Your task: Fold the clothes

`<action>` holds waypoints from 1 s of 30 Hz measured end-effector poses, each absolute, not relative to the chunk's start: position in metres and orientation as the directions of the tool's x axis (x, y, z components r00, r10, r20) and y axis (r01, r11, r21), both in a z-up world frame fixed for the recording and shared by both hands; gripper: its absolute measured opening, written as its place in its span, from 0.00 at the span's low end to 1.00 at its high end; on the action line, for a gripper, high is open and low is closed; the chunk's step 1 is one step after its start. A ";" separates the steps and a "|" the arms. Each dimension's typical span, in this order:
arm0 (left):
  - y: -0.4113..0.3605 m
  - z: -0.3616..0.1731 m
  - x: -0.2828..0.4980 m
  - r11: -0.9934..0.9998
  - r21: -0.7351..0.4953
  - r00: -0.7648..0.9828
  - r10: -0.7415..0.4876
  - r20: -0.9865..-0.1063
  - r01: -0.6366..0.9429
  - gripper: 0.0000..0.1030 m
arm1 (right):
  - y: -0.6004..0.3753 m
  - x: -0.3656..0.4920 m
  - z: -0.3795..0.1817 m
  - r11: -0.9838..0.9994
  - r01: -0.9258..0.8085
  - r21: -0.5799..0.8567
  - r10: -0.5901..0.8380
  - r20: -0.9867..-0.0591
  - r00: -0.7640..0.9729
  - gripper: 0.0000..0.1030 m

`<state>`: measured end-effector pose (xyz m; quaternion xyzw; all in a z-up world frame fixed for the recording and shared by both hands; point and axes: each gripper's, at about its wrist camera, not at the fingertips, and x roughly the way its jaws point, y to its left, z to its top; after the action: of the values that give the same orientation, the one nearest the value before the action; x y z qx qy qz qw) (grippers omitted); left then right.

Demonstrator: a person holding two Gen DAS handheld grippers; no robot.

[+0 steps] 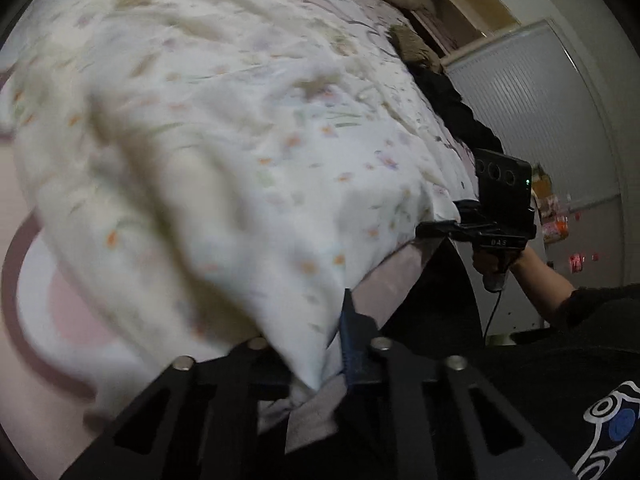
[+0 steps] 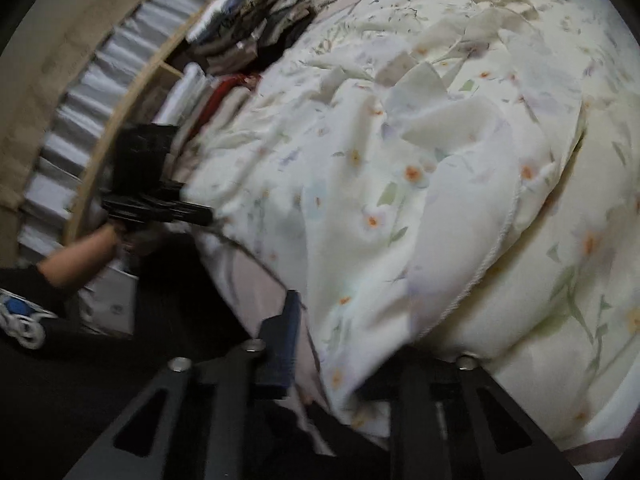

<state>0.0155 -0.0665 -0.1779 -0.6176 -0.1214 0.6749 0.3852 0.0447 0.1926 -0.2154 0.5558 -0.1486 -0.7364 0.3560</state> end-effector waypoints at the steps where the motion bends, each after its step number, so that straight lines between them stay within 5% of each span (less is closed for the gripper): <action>1: -0.075 -0.180 0.016 -0.678 -0.655 0.056 0.680 -0.731 -0.335 0.11 | 0.194 0.046 -0.216 -0.715 0.339 0.611 -0.679 -0.723 -0.130 0.09; 6: -0.089 -0.182 0.020 -0.700 -0.662 0.012 0.685 -0.729 -0.269 0.08 | 0.193 0.051 -0.213 -0.755 0.295 0.586 -0.642 -0.752 -0.148 0.07; 12: -0.084 -0.127 0.008 -0.703 -0.668 -0.120 0.705 -0.699 -0.244 0.06 | 0.218 0.036 -0.184 -0.660 0.140 0.739 -0.748 -0.627 -0.215 0.04; 19: -0.085 0.010 -0.028 -0.652 -0.678 -0.334 0.757 -0.561 -0.339 0.06 | 0.245 0.004 -0.051 -0.645 0.289 0.707 -0.756 -0.533 -0.381 0.04; 30: -0.108 0.229 -0.024 -0.589 -0.640 -0.550 0.781 -0.295 -0.493 0.06 | 0.243 0.026 0.174 -0.690 0.599 0.406 -0.723 -0.334 -0.605 0.03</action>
<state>-0.0241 -0.1081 0.2295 -0.2872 -0.2507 0.8439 0.3774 0.0257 0.2428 0.1738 0.2420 -0.1271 -0.8868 0.3727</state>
